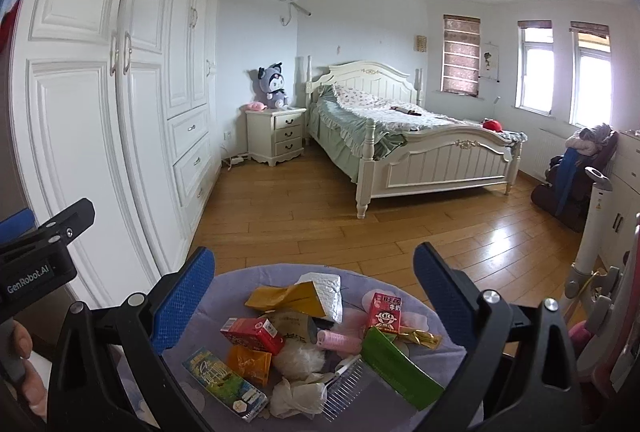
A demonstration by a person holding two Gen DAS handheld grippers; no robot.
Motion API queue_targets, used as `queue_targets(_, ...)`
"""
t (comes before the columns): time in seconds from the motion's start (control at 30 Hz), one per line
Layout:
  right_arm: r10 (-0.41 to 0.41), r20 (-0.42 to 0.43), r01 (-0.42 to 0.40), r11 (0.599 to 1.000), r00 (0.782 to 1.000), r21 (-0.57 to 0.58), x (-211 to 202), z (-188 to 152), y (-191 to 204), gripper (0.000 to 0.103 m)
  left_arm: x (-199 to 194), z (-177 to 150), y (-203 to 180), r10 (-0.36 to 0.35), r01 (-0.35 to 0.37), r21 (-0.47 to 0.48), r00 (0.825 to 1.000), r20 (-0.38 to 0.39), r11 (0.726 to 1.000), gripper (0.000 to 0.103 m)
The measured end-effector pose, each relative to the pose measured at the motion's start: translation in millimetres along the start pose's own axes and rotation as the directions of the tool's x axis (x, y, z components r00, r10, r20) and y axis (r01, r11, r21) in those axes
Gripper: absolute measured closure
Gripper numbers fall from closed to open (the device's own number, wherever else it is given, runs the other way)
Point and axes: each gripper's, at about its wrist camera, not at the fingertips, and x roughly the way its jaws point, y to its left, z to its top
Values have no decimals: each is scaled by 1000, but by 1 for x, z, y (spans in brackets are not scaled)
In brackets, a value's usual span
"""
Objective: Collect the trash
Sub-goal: 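Grasp the blue-green milk carton with the left tool while the right tool grasps the green wrapper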
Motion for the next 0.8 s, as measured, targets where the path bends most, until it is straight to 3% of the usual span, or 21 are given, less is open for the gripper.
queue_targets(0.13,-27,-143,23,999,989,-31,33,-23,-35,5,25,-27,-2,-70,75,46,991,-111,996,5)
queue_targets(0.33,-60,-299,54,998,952,-30,71,-68,-73,5,65,-73,-18,-91,123,115,965,-246,986,5)
queue_targets(0.5,31,-407,-74,993,913,-91,97,-104,-73,5,85,-105,-20,-98,151,148,944,-315,977,5)
queue_targets(0.63,30,-452,-133,971,892,-200,110,-122,-70,5,93,-133,-24,-83,163,188,925,-371,969,5)
queue_targets(0.8,51,-501,-197,950,864,-243,129,-123,-86,5,109,-153,-29,-85,150,96,870,-486,984,5)
